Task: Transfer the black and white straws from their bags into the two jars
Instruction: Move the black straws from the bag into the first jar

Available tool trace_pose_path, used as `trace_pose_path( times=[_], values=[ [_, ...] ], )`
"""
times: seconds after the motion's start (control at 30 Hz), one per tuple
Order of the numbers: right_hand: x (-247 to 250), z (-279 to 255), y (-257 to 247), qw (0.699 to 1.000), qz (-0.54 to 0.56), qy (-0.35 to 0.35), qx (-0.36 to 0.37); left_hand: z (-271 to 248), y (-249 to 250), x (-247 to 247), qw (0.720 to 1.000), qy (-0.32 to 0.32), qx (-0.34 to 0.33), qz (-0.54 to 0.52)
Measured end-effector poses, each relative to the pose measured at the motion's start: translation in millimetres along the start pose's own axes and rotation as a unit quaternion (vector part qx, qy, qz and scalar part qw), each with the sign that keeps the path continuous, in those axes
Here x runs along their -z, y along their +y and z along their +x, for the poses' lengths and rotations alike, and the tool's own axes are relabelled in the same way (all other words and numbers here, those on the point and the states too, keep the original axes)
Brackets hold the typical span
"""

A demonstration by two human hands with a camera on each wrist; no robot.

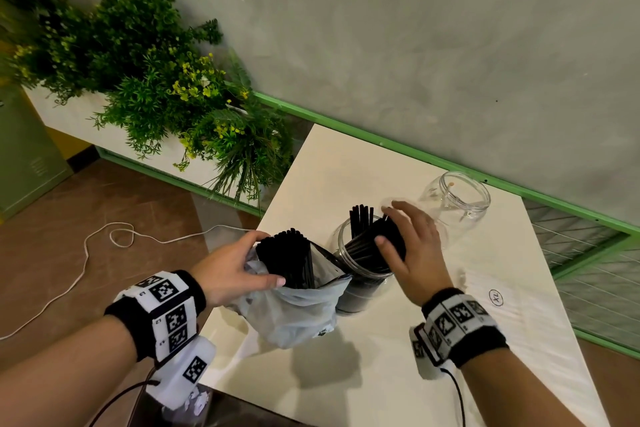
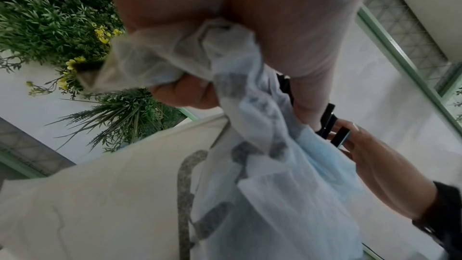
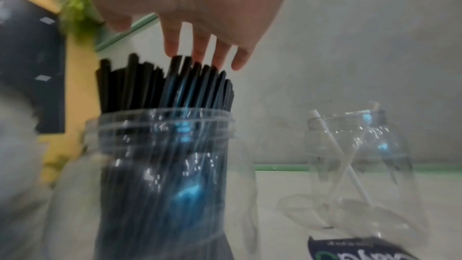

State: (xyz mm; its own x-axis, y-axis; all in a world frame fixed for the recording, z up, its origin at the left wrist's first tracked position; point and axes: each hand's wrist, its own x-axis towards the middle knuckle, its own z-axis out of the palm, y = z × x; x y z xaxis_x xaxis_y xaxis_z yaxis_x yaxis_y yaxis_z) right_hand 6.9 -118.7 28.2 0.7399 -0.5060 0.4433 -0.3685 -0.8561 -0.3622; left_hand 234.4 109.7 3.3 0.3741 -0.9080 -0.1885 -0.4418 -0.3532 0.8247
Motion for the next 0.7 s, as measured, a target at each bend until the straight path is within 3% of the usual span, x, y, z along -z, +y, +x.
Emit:
trace_pose_path(
  times=[0.1, 0.2, 0.27, 0.33, 0.4, 0.7],
  values=[
    [-4.5, 8.1, -11.9, 0.995, -0.07, -0.015, 0.065, 0.7, -1.8, -0.4, 1.0, -0.001, 0.002, 0.01],
    [-8.4, 46.7, -29.0, 0.99, -0.115, -0.057, 0.049, 2.1, -1.8, -1.0, 1.0, -0.001, 0.006, 0.011],
    [-13.6, 73.3, -34.9, 0.967, -0.177, -0.182, 0.025, 1.8, -0.2, -1.3, 1.0, -0.001, 0.005, 0.007],
    [-19.6, 91.6, -34.9, 0.925, -0.221, -0.31, 0.005, 1.6, 0.1, -1.1, 1.0, -0.001, 0.003, 0.001],
    [-21.2, 101.5, -30.6, 0.899, -0.225, -0.377, -0.015, 1.4, -0.5, -1.1, 1.0, 0.0, 0.003, -0.006],
    [9.5, 107.3, -4.9, 0.918, -0.145, -0.351, -0.115, 2.4, -6.4, 0.3, 1.0, -0.002, 0.012, -0.011]
  ],
)
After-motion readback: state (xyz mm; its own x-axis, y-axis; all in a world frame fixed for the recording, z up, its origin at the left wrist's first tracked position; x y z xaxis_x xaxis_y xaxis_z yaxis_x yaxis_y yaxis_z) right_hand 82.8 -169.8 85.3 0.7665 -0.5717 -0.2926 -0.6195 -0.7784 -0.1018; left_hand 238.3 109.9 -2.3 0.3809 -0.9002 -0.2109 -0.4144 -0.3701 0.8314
